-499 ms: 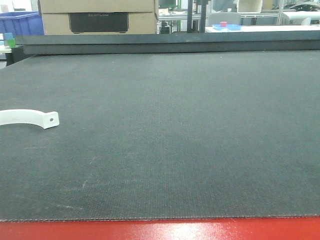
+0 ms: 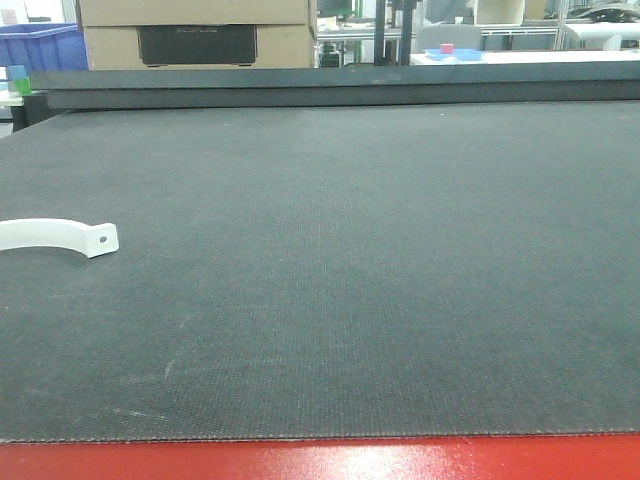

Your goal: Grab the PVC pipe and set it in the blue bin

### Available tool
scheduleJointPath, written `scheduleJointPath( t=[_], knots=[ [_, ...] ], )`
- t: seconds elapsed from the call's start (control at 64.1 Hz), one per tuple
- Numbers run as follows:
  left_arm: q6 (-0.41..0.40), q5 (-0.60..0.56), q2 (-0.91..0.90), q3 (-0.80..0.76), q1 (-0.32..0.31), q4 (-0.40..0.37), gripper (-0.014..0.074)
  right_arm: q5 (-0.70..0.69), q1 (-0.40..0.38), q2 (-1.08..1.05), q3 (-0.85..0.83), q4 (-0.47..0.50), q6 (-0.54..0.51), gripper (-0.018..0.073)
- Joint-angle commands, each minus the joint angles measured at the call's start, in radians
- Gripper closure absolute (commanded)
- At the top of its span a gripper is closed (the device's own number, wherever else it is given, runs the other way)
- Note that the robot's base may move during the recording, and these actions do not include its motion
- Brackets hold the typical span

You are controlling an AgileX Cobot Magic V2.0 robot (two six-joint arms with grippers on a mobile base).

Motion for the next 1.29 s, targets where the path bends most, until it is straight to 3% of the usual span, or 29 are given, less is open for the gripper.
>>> scheduleJointPath(
  t=[0.0,0.406,0.484,0.655,0.78,0.905,0.983,1.092,1.279],
  knots=[
    [0.001,-0.015,-0.006,-0.005,0.005,0.000,0.0708,-0.021,0.003,-0.003,0.000,-0.010,0.000,0.0728],
    [0.001,-0.019,-0.006,-0.005,0.005,0.000,0.0708,-0.021,0.003,-0.003,0.000,-0.010,0.000,0.0728],
    [0.001,-0.060,-0.006,-0.005,0.005,0.006,0.0708,-0.053,0.003,-0.003,0.000,-0.010,0.000,0.0728],
    [-0.003,-0.036,-0.006,-0.008,0.005,0.000,0.0708,-0.155,0.003,-0.003,0.000,-0.010,0.000,0.0728],
    [-0.003,0.104,-0.006,-0.144,0.005,0.000,0.0708,0.025,0.005,-0.003,-0.113,-0.010,0.000,0.0728],
    [-0.003,0.293,0.042,-0.333,0.005,0.090,0.0708,0.077,0.005,0.013,-0.259,-0.010,0.000,0.0728],
    [-0.003,0.427,0.150,-0.443,0.005,0.137,0.0708,0.195,0.005,0.083,-0.379,-0.010,0.000,0.0728],
    [-0.003,0.598,0.343,-0.595,0.005,0.137,0.0708,0.441,0.005,0.255,-0.560,-0.010,0.000,0.0728],
    [-0.003,0.721,0.700,-0.766,0.005,0.137,0.0708,0.717,0.005,0.584,-0.748,-0.012,0.000,0.0728]
  ],
)
